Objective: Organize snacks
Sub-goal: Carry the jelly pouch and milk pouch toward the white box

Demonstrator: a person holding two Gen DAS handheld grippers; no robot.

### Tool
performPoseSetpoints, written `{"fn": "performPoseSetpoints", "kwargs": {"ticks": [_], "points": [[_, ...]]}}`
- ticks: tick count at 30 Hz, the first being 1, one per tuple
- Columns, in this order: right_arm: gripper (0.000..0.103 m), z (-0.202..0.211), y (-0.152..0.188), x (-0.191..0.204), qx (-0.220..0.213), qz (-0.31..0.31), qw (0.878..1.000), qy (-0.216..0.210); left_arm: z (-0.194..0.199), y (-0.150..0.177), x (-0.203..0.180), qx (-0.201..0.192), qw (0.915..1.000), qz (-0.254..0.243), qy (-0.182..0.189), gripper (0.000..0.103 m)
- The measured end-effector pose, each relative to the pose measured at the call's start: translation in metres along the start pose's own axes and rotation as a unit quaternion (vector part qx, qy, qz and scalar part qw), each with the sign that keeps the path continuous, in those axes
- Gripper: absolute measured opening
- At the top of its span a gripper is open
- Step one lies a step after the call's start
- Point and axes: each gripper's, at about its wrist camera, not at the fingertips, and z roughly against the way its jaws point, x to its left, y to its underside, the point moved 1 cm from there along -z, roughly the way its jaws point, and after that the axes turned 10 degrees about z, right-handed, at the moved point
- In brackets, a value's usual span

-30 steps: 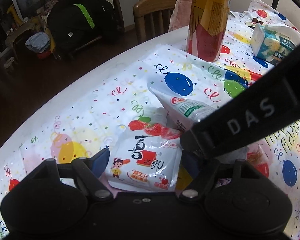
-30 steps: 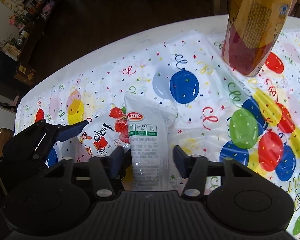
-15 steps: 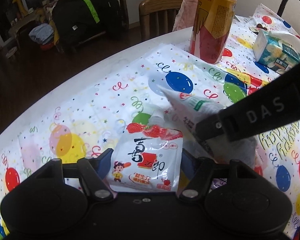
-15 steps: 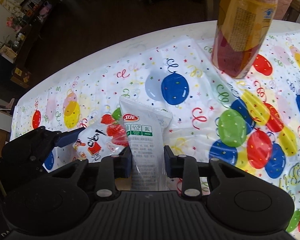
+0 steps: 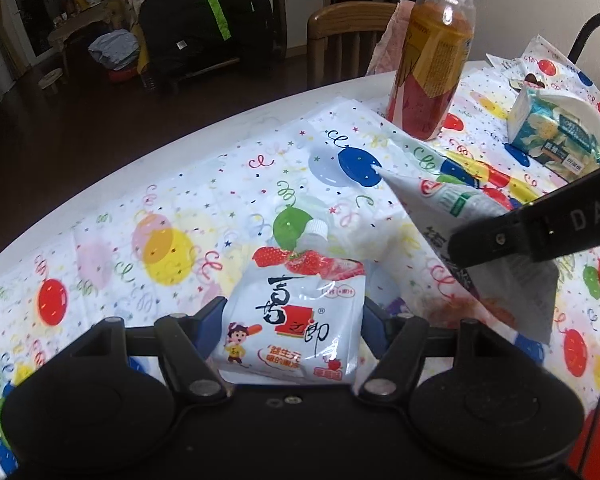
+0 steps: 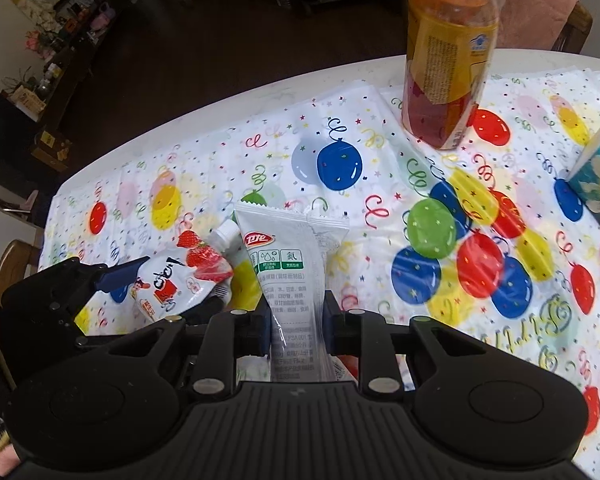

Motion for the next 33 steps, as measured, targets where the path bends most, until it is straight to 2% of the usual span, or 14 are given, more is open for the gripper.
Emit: {"fn": "performPoseSetpoints", "kwargs": {"ticks": [17,27,33], "points": [[0.023,0.095,0.066,0.015,-0.024,0.03,0.999,-0.001,0.104,0.036,-0.017,-0.014,0.9996,0.025,-0.005,0.068],[0.023,0.146,0.118,0.021,-0.041,0.032,0.999,-0.014,0.166,0.07,-0.035,-0.037,0.9988,0.03,0.013,0.068],[0.023,0.164,0.151,0.022,-0.046,0.025,0.998,-0.019,0.193,0.097,-0.049,-0.038,0.9986,0.025,0.026,0.068]]}}
